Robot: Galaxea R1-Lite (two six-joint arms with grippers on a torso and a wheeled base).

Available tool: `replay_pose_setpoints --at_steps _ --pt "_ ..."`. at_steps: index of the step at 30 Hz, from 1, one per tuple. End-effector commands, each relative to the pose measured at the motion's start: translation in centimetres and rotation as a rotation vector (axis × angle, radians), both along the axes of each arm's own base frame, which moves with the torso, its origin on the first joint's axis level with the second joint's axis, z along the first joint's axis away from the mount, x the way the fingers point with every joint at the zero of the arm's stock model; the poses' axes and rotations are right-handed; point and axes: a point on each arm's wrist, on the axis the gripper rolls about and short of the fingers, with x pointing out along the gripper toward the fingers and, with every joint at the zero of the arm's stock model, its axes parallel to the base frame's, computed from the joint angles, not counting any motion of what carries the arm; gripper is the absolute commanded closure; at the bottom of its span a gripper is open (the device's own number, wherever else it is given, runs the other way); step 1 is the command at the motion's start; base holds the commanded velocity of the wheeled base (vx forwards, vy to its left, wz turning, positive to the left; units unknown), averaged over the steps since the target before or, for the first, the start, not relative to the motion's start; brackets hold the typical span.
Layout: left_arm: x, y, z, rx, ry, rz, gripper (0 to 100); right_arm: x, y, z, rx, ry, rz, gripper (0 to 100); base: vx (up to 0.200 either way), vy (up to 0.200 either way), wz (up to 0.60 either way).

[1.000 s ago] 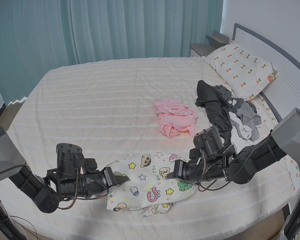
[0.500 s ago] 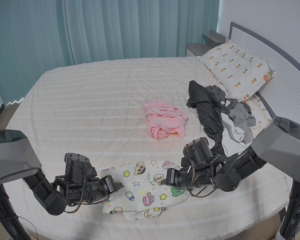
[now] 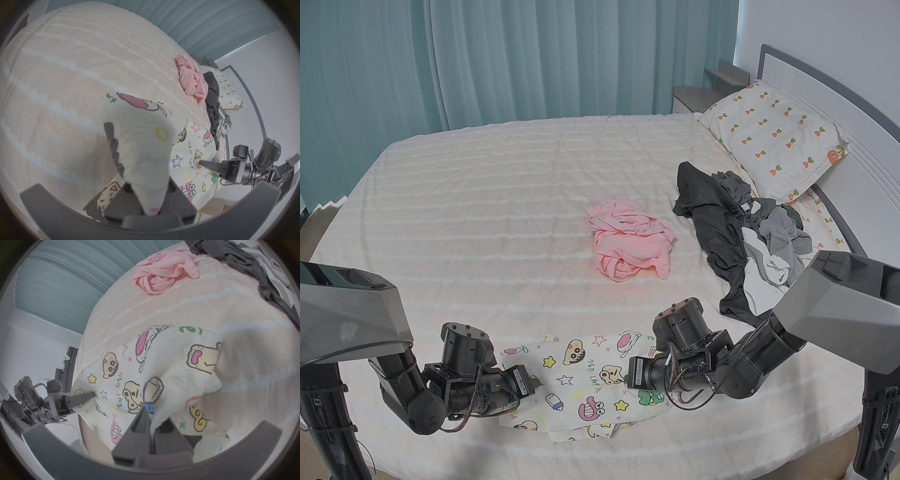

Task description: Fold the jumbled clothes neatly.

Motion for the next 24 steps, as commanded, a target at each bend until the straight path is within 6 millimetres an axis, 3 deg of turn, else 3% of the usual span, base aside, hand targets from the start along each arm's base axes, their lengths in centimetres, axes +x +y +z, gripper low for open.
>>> replay_pose_setpoints --at_steps 1,9,10,11,19,24 --pt "0.3 0.4 -1.7 0.016 0.032 0.019 100 0.0 -0.1 -1.3 -0.037 0.017 -0.009 100 0.000 0.000 0.00" --pt "0.5 0.4 -2.5 0.006 0.029 0.026 100 0.1 -0.2 -1.6 -0.041 0.024 -0.013 100 0.000 0.000 0.00" --pt "0.5 0.4 -2.5 0.006 0.029 0.026 100 0.1 -0.2 -1.6 -0.041 0.024 -0.013 0 0.000 0.000 0.00" --pt "0.5 0.4 -2.5 0.006 0.033 0.027 0 0.1 -0.2 -1.7 -0.040 0.024 -0.016 0 0.000 0.000 0.00" --pt "-0.9 1.9 -1.4 -0.003 0.010 0.058 0 -0.7 -1.9 -0.5 -0.047 0.027 -0.039 0 0.000 0.000 0.00" --pt "-2.6 3.2 -1.4 0.010 0.020 0.068 0 -2.0 -3.2 -1.6 -0.129 0.049 -0.018 0 0.000 0.000 0.00"
